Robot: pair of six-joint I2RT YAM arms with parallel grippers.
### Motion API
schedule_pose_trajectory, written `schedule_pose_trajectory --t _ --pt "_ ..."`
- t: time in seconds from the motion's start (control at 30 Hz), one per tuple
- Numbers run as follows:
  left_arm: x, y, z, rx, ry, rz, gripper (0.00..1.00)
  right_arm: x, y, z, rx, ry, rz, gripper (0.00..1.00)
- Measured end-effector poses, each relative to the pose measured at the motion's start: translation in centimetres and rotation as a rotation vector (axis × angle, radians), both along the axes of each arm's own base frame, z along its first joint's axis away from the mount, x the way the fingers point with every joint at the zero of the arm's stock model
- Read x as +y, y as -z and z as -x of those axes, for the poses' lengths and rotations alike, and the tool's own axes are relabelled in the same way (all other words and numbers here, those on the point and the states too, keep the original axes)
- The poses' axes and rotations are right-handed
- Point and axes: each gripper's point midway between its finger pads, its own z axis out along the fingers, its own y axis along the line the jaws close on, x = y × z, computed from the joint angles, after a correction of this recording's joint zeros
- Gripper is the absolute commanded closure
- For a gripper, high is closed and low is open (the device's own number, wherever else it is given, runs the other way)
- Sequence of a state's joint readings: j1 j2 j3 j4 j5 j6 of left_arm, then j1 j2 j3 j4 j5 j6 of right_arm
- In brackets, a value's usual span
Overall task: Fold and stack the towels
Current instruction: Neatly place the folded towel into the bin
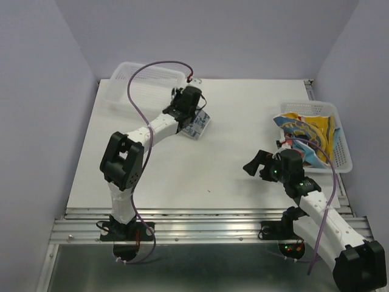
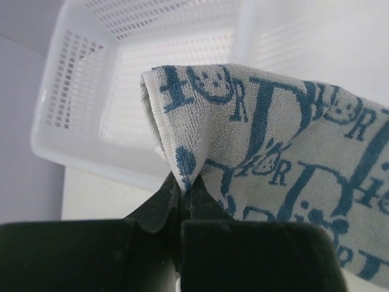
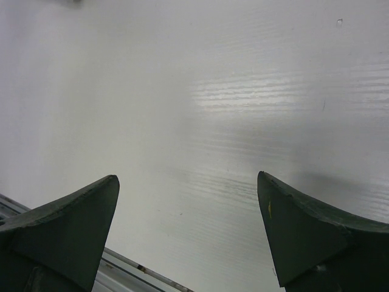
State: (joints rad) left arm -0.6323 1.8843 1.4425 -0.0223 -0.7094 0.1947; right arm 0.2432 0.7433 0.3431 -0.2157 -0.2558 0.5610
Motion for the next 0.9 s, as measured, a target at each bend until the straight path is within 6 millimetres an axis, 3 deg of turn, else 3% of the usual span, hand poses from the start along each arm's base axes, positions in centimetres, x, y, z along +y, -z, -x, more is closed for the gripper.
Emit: schedule_pose_trajectory --t 0.13,0.33,0.43,0.63,0.77,0.9 --pt "2.1 -2.6 -3.4 -0.043 0.005 -0.067 1.00 0.0 0.1 0.0 0.003 0.000 0.001 0.00" --pt "2.0 -4.4 -7.0 -0.057 0.068 -0.109 1.00 0.0 0.3 0.0 0.011 0.002 0.005 0.00" --pt "1.7 -5.4 -8.0 -0.064 0.103 -0.124 1.00 -0.1 0.6 -0.1 0.021 0.007 0.012 0.00" --pt "1.5 -9.7 -9.8 -0.110 0.167 -0.130 1.00 -0.2 1.4 -0.1 0.047 0.005 0.026 0.00" --pt "3.0 -12.3 -10.9 -0.142 0.167 -0.130 1.00 -0.3 1.4 -0.2 0.045 0.008 0.028 0.00" --pt "5.6 -12.4 -11.6 -0.129 0.150 -0.141 1.00 -0.4 1.4 -0.3 0.042 0.014 0.035 0.00"
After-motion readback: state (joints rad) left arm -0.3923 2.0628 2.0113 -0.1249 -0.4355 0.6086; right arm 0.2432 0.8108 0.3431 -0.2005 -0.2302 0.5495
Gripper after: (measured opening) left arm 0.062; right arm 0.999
